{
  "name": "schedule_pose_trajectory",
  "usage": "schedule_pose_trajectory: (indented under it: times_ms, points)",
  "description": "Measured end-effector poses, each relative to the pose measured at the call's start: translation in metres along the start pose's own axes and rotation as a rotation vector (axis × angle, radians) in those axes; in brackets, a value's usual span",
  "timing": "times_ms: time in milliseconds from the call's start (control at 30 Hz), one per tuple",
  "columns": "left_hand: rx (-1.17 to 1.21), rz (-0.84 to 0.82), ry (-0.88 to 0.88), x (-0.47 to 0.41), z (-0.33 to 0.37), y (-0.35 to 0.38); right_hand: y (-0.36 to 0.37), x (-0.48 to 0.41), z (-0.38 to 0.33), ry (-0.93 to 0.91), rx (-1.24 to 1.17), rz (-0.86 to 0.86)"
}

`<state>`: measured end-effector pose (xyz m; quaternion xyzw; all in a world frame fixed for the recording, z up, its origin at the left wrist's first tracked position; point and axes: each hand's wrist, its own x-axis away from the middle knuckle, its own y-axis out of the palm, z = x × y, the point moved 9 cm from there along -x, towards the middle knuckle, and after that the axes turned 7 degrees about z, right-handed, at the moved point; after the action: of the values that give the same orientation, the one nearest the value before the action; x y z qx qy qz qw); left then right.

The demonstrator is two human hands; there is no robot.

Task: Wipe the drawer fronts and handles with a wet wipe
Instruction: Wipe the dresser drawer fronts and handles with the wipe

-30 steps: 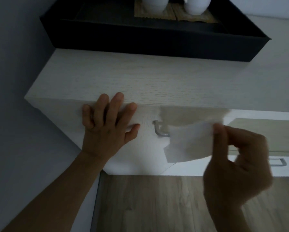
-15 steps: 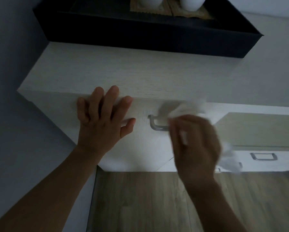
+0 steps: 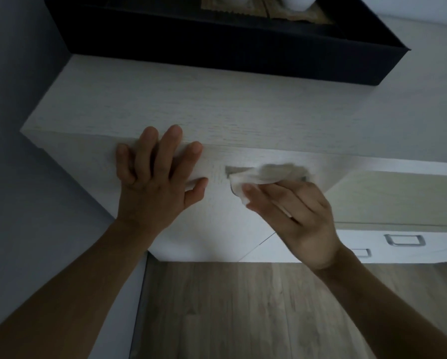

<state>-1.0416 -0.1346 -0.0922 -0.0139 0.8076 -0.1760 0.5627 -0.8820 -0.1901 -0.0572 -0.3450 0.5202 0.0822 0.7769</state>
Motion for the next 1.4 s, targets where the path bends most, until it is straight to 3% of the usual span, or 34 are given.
schedule_pose_trajectory:
  times_ms: [233, 500, 733, 1067, 1167, 1267, 1400]
  points:
    - [0.001, -0.01, 0.005, 0.0, 0.001, 0.0, 0.015, -0.023, -0.011, 0.083, -0.147, 0.061]
    - [-0.008, 0.014, -0.001, -0.001, 0.0, 0.001, -0.009, -0.004, 0.008, 0.24, -0.014, 0.015]
    - [-0.014, -0.001, 0.001, -0.001, 0.001, 0.001, -0.046, -0.031, 0.026, 0.664, -0.034, 0.275]
    - [-0.012, -0.045, -0.005, -0.007, 0.001, -0.002, -0.033, -0.062, 0.02, 0.797, -0.214, 0.001]
    - [0.093, -0.125, -0.089, -0.01, 0.002, -0.015, -0.036, -0.049, 0.022, 0.842, -0.248, -0.072]
    - [0.178, -0.087, -0.172, -0.024, 0.008, -0.04, -0.038, -0.034, 0.021, 0.88, -0.291, -0.109]
    - [0.544, -0.124, -0.15, -0.053, 0.031, -0.05, -0.036, -0.022, 0.023, 0.953, -0.381, -0.124]
